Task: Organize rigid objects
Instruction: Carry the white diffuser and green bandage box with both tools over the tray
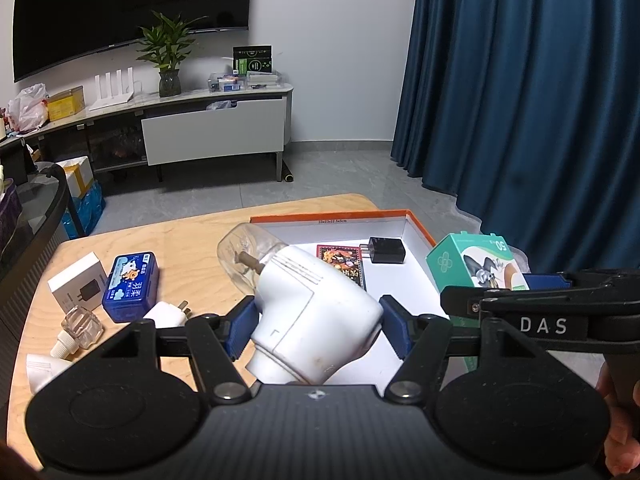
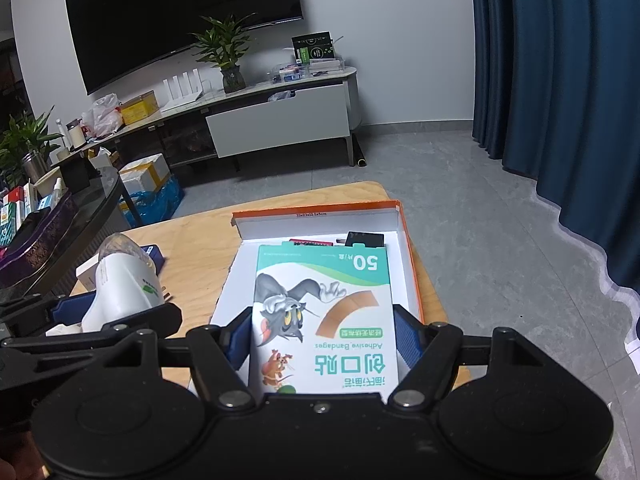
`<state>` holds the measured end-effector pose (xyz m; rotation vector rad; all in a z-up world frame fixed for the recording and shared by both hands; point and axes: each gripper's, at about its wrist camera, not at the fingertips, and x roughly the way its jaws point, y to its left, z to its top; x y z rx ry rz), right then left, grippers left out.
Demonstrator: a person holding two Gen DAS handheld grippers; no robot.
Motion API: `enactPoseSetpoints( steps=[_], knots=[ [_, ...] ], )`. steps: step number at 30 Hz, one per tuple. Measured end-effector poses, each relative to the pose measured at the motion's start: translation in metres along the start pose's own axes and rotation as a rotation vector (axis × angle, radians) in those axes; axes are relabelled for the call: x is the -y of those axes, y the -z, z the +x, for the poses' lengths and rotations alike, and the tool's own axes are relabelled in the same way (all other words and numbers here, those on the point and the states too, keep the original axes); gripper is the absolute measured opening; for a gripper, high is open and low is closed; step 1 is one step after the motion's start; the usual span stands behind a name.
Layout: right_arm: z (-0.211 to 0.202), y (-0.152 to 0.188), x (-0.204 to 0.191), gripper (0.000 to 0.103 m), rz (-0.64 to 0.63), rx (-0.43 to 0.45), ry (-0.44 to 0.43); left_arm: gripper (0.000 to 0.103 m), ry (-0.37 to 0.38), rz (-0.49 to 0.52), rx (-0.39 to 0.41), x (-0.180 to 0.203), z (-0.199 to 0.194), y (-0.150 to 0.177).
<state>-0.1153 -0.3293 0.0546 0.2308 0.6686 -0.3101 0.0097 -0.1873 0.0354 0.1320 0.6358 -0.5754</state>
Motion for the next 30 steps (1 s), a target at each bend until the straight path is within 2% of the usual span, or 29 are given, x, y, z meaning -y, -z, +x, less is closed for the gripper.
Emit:
enactPoseSetpoints(
  steps=[30],
  knots=[
    [0.0007,0.0003,0.0005,0.084,-0.002,-0.003,0.002,0.067,-0.002,-0.012,-0.006,0.0012,0.0008,0.0007]
  ],
)
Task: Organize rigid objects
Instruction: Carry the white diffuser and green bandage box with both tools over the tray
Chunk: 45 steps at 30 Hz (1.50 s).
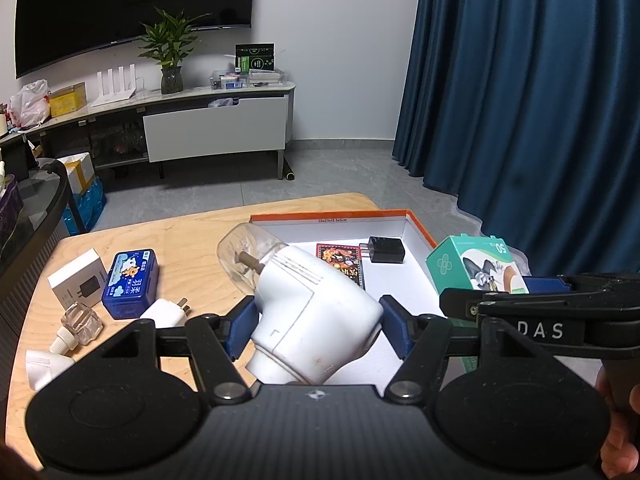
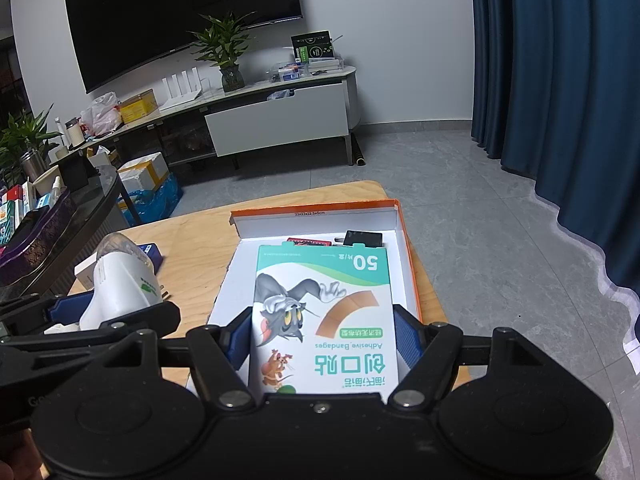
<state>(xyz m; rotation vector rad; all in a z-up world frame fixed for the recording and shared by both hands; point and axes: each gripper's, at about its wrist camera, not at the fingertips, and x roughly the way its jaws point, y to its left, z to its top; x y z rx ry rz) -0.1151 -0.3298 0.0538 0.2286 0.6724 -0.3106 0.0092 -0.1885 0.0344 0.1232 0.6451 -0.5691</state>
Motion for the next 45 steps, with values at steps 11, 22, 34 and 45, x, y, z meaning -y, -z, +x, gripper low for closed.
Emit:
enactPoseSetpoints(
  steps=[11,22,34,45],
  knots=[
    [0.001,0.0,0.0,0.084,0.0,-0.003,0.002,0.067,-0.001,0.003,-0.001,0.0,0.001,0.001],
    [0.006,0.003,0.003,0.084,0.0,-0.01,0.006,0.067,-0.001,0.002,-0.006,0.001,0.003,0.002],
    [0.009,0.006,0.003,0.084,0.0,-0.022,0.013,0.067,-0.005,-0.009,-0.018,0.0,0.004,0.003],
    [0.011,0.005,0.001,0.084,-0.003,-0.031,0.015,0.067,-0.001,-0.021,-0.028,-0.002,0.007,0.006]
  ],
)
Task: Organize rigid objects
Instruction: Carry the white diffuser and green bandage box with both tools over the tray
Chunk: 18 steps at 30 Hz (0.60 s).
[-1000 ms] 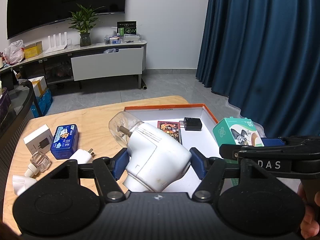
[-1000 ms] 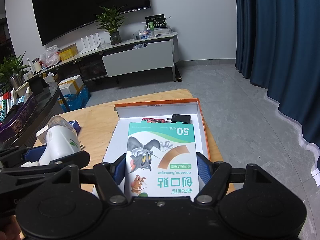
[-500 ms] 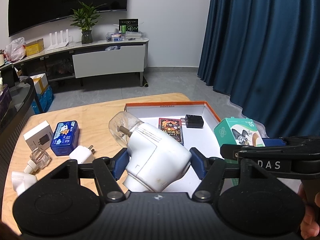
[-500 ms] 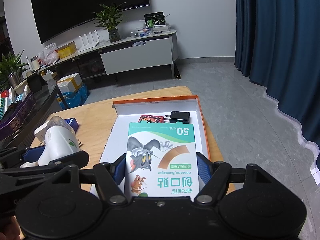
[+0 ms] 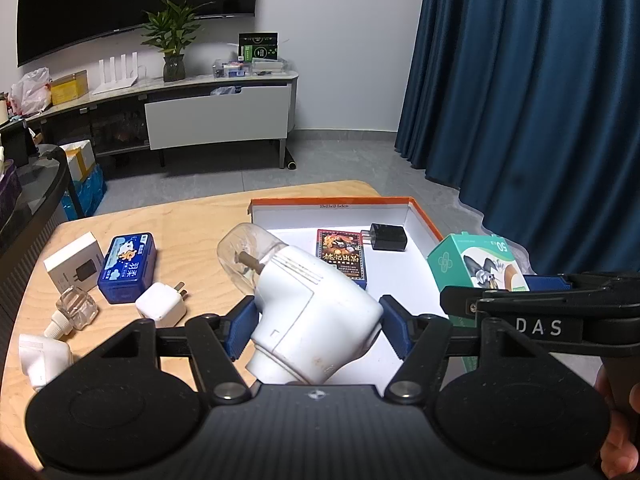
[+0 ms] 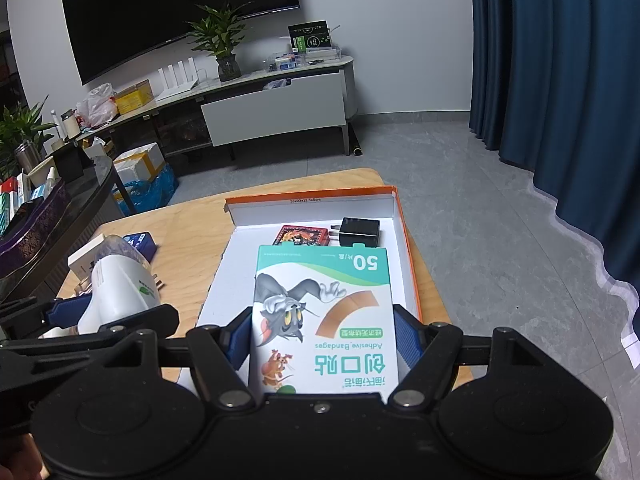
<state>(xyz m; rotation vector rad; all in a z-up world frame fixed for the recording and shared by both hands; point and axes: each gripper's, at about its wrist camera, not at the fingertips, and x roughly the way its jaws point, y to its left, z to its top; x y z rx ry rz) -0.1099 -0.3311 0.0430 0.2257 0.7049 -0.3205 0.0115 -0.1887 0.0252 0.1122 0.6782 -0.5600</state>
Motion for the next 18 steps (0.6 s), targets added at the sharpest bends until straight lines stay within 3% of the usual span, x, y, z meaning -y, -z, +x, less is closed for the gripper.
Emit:
enactPoseSetpoints(
  steps=[18],
  knots=[
    [0.0049,0.0022,-0.0019,0.084,0.003,-0.013,0.003,0.067,0.003,-0.006,-0.025,-0.0005,0.006,0.0038]
  ],
)
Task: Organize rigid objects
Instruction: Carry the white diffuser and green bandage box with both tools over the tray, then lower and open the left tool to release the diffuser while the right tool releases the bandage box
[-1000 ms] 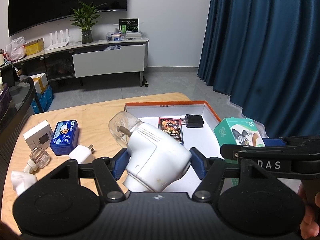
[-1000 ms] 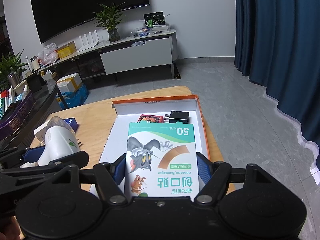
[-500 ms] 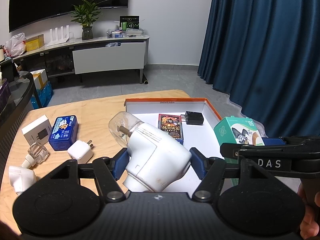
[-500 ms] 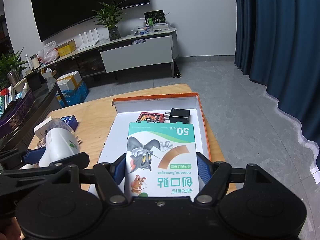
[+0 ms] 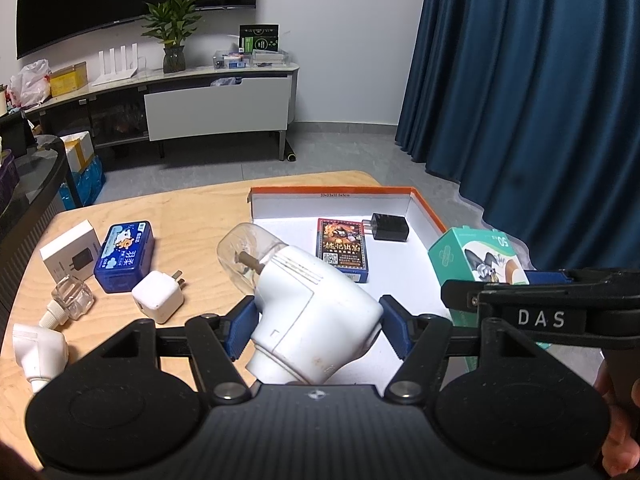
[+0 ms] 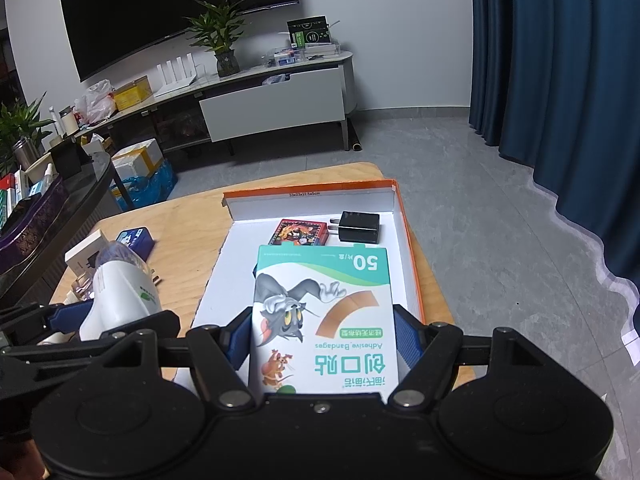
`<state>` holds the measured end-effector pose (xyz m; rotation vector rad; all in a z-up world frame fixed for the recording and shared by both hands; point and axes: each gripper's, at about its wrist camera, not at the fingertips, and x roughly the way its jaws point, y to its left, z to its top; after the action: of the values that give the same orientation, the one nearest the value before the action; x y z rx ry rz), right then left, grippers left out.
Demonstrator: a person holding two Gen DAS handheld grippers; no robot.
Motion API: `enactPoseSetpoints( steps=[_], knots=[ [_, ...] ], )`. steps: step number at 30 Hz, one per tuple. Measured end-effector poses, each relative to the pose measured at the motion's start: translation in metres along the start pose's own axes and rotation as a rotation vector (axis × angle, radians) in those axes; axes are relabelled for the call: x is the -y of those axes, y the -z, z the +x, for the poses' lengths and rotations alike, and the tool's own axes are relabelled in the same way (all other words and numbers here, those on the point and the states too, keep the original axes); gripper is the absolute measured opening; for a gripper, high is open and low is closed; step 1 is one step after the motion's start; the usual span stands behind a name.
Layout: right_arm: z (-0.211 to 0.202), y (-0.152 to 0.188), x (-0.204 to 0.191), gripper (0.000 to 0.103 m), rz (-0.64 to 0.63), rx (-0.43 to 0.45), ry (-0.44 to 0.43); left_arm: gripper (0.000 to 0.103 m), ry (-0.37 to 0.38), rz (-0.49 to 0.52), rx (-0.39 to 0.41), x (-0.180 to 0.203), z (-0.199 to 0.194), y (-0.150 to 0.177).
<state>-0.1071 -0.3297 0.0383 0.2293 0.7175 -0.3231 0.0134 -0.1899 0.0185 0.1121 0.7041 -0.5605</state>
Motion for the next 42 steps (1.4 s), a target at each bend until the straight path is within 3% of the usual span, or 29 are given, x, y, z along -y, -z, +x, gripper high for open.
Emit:
enactPoseSetpoints(
  steps=[10,27,42],
  knots=[
    [0.012,-0.003,0.002,0.084,-0.006,-0.028,0.012,0.067,0.019,-0.005,-0.038,0.0,0.011,0.006],
    [0.056,-0.05,0.012,0.084,-0.014,-0.064,0.019,0.067,0.105,0.033,-0.081,0.024,0.063,-0.013],
    [0.103,-0.066,0.021,0.085,-0.011,-0.102,0.067,0.067,0.1,0.074,-0.096,0.036,0.099,-0.028]
  ],
)
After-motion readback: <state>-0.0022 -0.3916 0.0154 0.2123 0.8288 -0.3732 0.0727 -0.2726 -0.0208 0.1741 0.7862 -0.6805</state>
